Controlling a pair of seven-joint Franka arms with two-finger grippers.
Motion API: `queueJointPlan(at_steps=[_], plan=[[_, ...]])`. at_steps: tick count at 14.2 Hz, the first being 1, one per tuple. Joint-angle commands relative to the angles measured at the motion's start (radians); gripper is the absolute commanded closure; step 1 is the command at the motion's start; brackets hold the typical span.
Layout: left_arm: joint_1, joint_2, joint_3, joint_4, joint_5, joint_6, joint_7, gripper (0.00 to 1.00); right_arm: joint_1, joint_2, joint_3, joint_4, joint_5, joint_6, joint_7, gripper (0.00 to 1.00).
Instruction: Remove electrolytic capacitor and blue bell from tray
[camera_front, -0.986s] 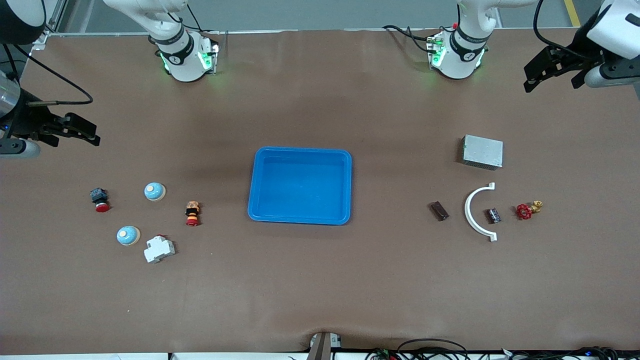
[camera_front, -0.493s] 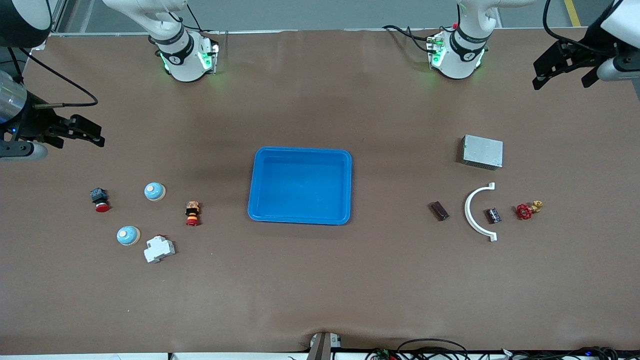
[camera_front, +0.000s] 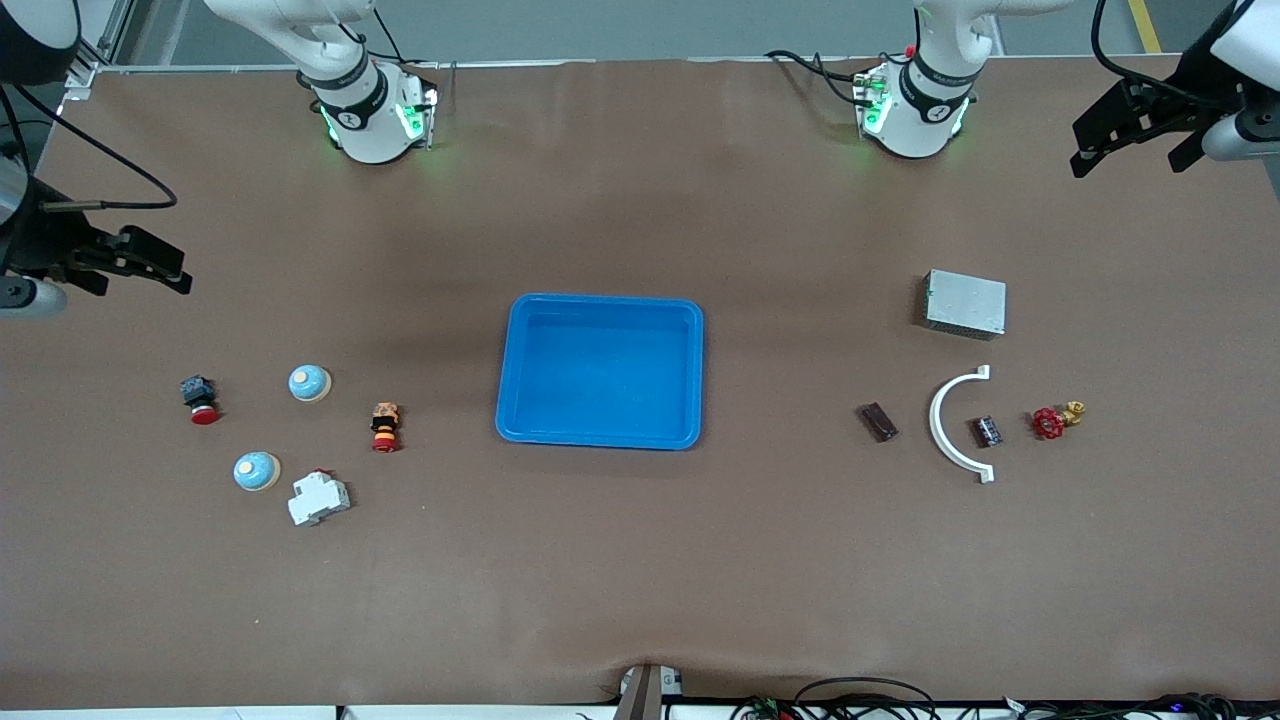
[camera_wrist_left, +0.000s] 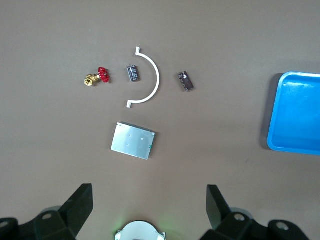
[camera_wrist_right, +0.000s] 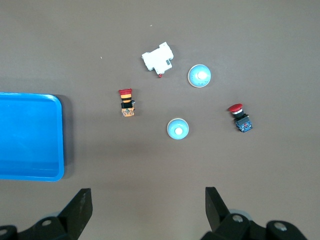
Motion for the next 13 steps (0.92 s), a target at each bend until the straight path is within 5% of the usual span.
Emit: queueJointPlan(at_steps=[1, 13], plan=[[0.005, -0.002, -0.002, 0.016, -0.010, -0.020, 0.020, 0.00, 0.011, -0.025, -0.012, 0.030, -0.010, -0.073, 0.015, 0.00], [0.005, -0.001, -0.003, 0.019, -0.011, -0.034, 0.021, 0.00, -0.004, -0.028, -0.011, 0.084, 0.001, -0.081, -0.001, 0.00]])
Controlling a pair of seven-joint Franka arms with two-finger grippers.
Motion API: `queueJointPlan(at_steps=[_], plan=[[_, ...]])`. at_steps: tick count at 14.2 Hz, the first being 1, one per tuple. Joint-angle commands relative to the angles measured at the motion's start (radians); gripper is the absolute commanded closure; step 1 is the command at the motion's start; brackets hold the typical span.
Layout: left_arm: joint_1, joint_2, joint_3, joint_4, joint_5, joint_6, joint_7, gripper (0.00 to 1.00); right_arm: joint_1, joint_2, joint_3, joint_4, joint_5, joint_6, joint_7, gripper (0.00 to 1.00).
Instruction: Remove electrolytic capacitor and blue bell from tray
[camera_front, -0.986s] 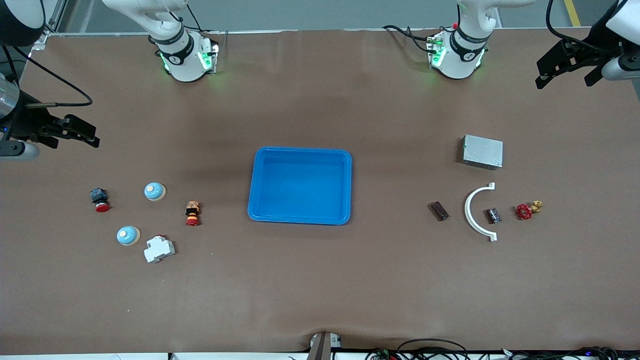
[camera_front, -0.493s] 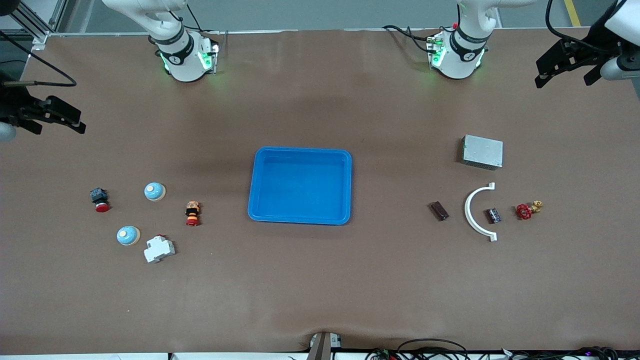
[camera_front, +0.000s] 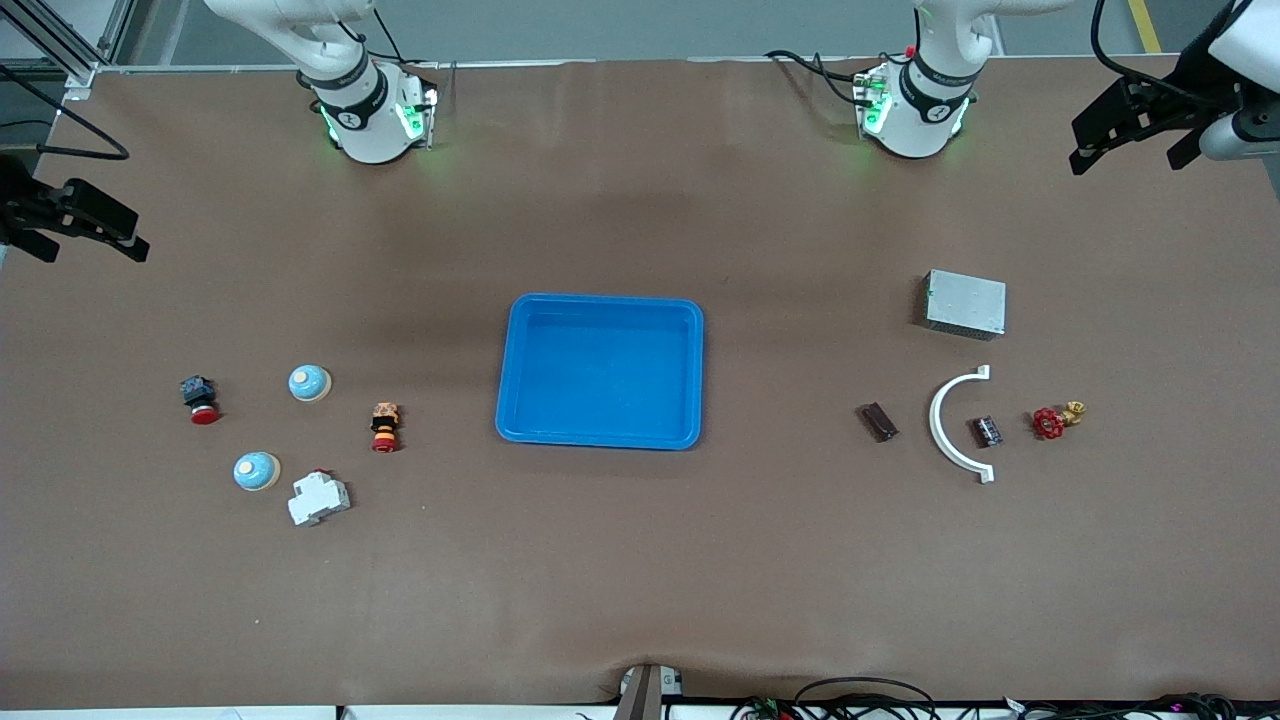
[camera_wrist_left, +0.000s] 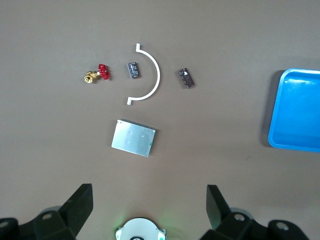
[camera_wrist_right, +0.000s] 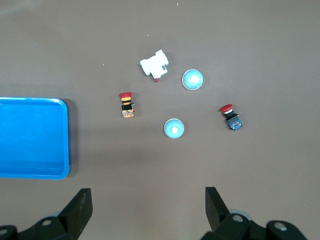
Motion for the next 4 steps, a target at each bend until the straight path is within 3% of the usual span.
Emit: queueJointPlan(at_steps=[1, 4], plan=[[0.005, -0.002, -0.003, 0.018, -0.011, -0.021, 0.021, 0.00, -0.002, 0.010, 0.005, 0.021, -0.001, -0.021, 0.002, 0.00], [0.005, -0.002, -0.003, 0.018, -0.011, -0.021, 0.021, 0.00, -0.003, 0.011, 0.005, 0.021, -0.007, -0.021, -0.001, 0.00]])
